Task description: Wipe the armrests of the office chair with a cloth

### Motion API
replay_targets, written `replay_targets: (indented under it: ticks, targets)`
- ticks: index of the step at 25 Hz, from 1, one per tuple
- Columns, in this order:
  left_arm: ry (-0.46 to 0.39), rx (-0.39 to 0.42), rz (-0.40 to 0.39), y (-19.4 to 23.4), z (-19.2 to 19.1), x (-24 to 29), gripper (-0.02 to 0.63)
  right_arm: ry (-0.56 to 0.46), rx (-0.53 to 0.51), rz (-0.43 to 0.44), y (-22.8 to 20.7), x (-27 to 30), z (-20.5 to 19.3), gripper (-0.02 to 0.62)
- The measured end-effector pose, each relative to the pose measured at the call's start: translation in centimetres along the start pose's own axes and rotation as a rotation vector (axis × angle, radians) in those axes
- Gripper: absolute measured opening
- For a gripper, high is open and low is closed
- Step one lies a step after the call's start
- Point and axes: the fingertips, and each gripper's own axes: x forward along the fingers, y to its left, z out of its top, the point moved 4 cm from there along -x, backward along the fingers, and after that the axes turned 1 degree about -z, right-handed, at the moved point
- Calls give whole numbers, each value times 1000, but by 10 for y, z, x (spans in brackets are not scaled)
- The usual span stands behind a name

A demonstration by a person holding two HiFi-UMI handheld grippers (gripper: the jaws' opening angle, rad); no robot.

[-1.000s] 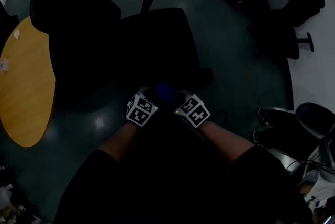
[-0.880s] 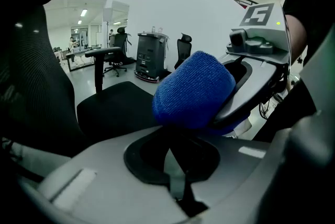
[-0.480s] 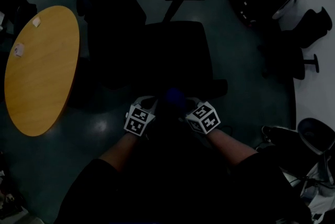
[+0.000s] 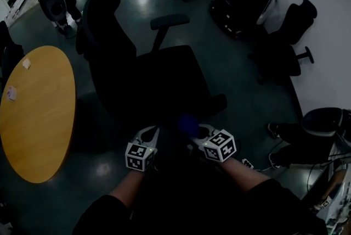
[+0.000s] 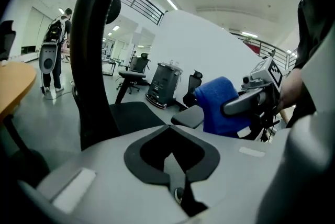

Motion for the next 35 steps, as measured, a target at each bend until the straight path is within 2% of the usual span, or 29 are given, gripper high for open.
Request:
replay_targets:
  ticks: [6, 11, 15, 19, 27, 31, 35]
  targets:
    - [-40, 6, -93, -45, 17, 1, 17, -47, 28, -56, -4, -45, 4, 112]
    - [-99, 48, -115, -85, 40, -8, 17, -128, 44, -52, -15, -78, 3, 112]
    - [-143, 63, -92, -130, 52, -19, 17, -187, 50, -15, -19, -115, -8, 112]
    - [-185, 23, -34, -178, 58, -42, 17, -242, 45, 30, -20, -159, -19, 112]
    - [-179, 41, 55, -239, 41, -66, 17, -339, 17, 121, -10, -217, -39, 112]
    - [-199, 78, 53, -267, 48, -69, 17, -360, 20, 142, -10, -232, -48, 112]
    - [-252, 98, 10, -283, 67, -75, 17, -406, -21, 127, 4, -250, -39, 112]
